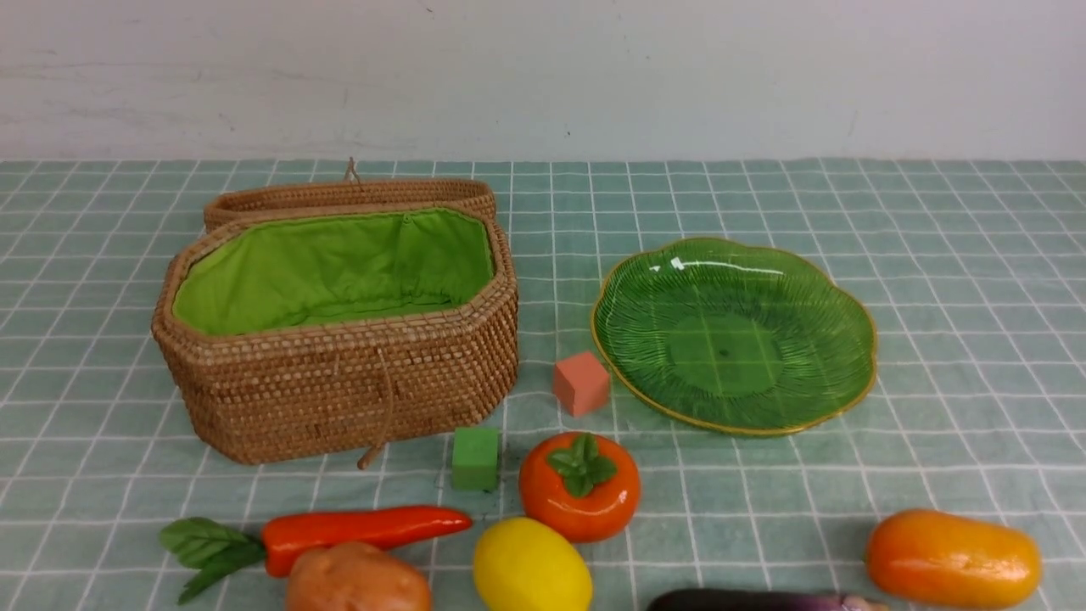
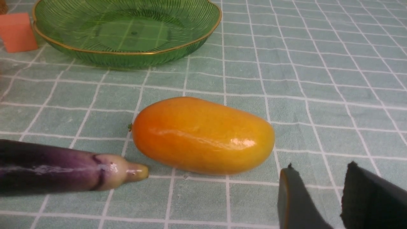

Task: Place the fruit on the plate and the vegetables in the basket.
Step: Grab a potato with your left arm and place it in the basket on the left

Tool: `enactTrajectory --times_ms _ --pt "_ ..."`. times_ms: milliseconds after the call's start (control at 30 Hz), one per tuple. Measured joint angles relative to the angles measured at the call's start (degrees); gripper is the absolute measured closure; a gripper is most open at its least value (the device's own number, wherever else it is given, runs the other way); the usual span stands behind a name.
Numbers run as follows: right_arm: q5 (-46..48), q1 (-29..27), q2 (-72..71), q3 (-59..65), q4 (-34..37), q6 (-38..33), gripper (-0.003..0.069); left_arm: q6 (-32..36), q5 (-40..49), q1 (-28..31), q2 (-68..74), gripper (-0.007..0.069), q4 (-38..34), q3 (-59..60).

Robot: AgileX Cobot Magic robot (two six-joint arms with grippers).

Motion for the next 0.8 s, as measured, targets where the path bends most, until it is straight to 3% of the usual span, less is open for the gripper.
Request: enactTrajectory --times_ms 267,433,500,533,633,700,800 --pt "0.0 0.0 0.0 0.0 0.0 0.0 0.0418 -1.7 -1.0 0.0 0.0 0.0386 -1.9 0.0" --pt "0.0 0.0 0.0 0.0 0.0 0.0 0.0418 -7.7 -12.3 0.0 0.0 0.0386 -10.6 0.1" --pt "0.0 0.0 0.0 0.0 0.0 0.0 0.0418 -9.9 -25.7 0.0 0.0 0.0386 -16.0 0.1" --pt "0.0 0.0 0.0 0.0 0.0 0.0 0.0418 -10.0 -26.7 0.0 0.0 0.0386 -16.0 0.1" --pt "0.0 0.0 0.0 0.0 0.0 0.0 0.0418 -10.4 -40.4 0.0 0.0 0.0386 -17.8 -0.2" --pt "0.0 0.0 0.0 0.0 0.0 0.0 0.0418 -10.5 -42.4 0.0 0.0 0.0386 -18.2 -2.9" --pt "0.0 0.0 0.0 0.0 0.0 0.0 0.0418 -10.4 -37.5 0.0 0.0 0.0386 -17.9 -10.7"
